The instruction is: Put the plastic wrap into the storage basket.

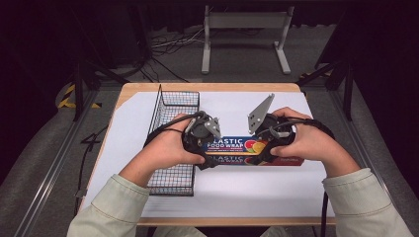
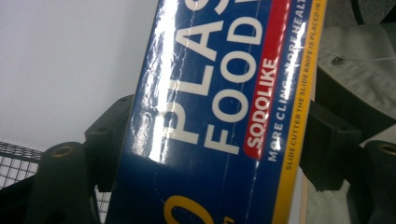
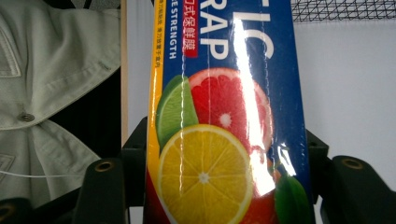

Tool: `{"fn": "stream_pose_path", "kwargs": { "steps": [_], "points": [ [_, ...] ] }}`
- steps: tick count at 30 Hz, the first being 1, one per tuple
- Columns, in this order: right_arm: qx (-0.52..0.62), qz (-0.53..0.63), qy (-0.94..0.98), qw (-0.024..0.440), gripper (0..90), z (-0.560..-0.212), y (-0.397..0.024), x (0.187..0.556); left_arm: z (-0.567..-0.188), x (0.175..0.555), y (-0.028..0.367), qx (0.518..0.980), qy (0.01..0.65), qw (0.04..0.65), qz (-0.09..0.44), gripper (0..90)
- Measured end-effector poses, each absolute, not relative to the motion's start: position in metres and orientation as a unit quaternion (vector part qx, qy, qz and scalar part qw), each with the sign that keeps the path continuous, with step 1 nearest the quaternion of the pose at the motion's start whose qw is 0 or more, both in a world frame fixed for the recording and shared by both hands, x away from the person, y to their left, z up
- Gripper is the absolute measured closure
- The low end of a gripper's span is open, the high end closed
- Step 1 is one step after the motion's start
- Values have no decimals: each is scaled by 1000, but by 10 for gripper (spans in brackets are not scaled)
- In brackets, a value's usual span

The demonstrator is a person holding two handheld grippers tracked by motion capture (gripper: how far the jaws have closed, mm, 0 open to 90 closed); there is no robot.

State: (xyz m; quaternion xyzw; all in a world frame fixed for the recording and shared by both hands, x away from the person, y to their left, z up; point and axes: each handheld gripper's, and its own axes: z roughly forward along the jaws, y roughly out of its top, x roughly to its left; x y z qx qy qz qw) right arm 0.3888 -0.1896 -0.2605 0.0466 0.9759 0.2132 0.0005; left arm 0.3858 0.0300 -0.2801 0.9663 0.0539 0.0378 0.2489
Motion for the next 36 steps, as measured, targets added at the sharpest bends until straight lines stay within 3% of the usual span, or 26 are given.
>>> {"fn": "stream_pose_path", "kwargs": {
  "steps": [12,20,30,36],
  "points": [
    [14,206,978,2,409,-262,-186,387,-280,389,26,966,11,259,-2,391],
    [4,207,978,5,413,-262,-187,387,-280,388,25,966,16,259,-11,401],
    [-9,212,977,22,418,-263,-186,386,-285,395,18,970,19,241,-33,352],
    [0,211,977,6,416,-264,-188,387,-285,392,17,969,4,244,-24,397]
  ]
}}
